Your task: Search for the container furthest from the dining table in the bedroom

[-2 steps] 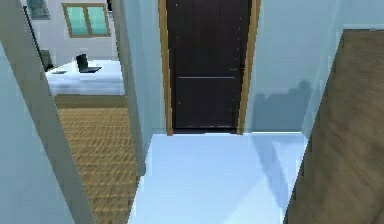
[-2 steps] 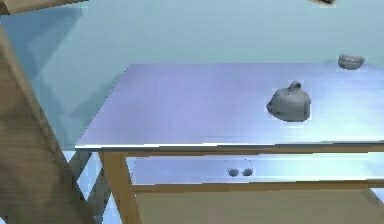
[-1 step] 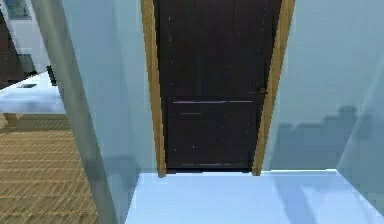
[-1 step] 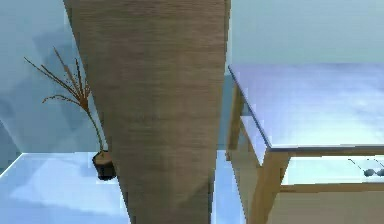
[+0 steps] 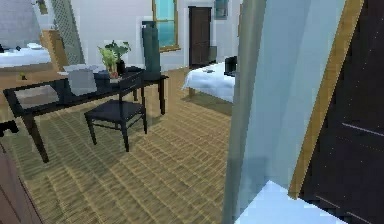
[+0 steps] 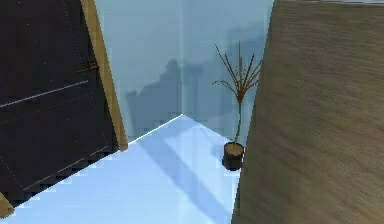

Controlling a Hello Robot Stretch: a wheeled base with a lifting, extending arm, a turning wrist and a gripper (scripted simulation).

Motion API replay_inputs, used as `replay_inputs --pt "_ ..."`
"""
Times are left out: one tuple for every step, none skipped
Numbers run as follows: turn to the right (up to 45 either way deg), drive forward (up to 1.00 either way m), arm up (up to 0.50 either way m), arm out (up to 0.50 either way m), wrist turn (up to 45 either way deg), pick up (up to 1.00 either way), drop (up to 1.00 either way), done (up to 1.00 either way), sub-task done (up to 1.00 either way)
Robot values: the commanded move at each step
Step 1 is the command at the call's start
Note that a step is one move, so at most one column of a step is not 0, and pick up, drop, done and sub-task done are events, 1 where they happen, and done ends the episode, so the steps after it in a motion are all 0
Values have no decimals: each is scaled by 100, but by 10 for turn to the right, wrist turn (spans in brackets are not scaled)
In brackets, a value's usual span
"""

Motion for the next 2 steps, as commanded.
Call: replay_inputs --pt "0 50 0 0 0 0 0 0 0" --pt "-450 0 0 0 0 0 0 0 0"
